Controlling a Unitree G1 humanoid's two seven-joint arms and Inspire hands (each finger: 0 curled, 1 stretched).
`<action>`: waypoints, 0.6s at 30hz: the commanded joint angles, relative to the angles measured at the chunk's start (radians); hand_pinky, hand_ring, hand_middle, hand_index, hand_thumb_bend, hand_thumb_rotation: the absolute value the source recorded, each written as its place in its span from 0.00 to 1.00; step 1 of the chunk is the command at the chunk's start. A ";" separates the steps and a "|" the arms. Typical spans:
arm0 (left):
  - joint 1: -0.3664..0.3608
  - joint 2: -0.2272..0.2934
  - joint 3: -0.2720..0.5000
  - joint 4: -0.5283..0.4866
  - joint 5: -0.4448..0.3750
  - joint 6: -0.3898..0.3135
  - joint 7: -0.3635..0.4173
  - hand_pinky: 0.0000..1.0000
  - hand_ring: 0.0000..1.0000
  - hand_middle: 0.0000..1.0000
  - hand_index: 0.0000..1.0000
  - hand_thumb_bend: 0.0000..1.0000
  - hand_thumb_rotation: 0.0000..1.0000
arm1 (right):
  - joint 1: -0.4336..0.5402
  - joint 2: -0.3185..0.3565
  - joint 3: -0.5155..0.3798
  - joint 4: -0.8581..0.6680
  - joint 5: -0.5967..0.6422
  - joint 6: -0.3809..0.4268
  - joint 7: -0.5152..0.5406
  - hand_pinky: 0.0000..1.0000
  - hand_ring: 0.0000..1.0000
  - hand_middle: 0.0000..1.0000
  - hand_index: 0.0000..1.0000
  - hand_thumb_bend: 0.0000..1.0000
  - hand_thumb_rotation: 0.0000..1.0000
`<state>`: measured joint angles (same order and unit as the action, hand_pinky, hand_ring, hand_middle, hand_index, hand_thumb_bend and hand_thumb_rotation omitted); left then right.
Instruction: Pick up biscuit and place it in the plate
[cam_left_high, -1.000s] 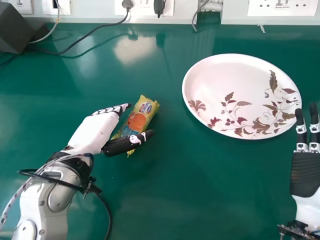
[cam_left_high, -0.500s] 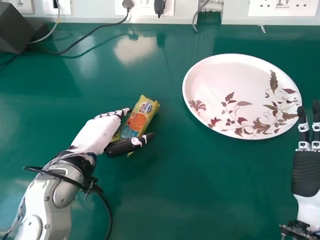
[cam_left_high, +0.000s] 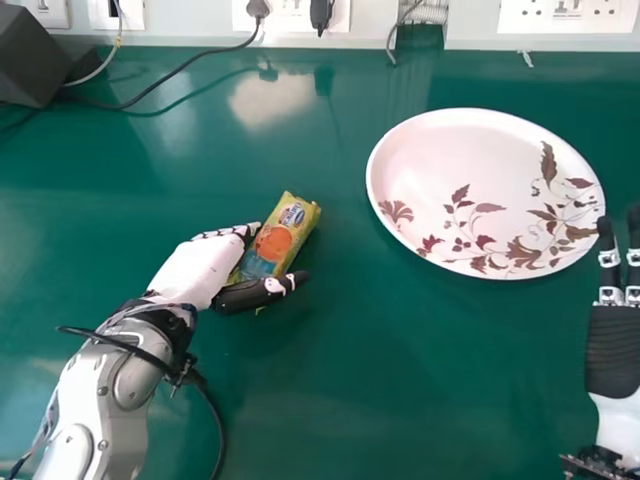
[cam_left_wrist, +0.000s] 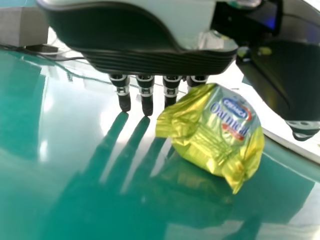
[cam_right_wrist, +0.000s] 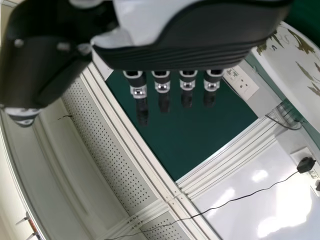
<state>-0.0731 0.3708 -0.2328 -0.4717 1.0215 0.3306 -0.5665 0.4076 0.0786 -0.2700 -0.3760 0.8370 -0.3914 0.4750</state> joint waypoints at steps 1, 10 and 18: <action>0.005 0.012 -0.027 0.039 0.017 -0.002 -0.006 1.00 1.00 1.00 0.99 1.00 0.61 | 0.010 0.013 -0.005 -0.010 0.003 0.000 0.000 1.00 1.00 0.99 0.88 1.00 0.31; 0.001 0.028 -0.041 0.127 0.022 -0.038 0.045 1.00 1.00 1.00 1.00 1.00 0.62 | 0.018 0.014 -0.001 -0.021 -0.003 -0.002 -0.003 1.00 1.00 0.98 0.88 1.00 0.28; -0.028 0.029 -0.071 0.199 0.055 -0.025 0.044 1.00 1.00 1.00 1.00 1.00 0.61 | 0.020 0.019 0.003 -0.026 -0.005 -0.002 -0.008 1.00 1.00 0.99 0.87 1.00 0.26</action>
<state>-0.1247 0.3937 -0.2820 -0.3388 1.0761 0.2830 -0.4857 0.4167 0.0814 -0.2666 -0.3853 0.8334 -0.3914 0.4715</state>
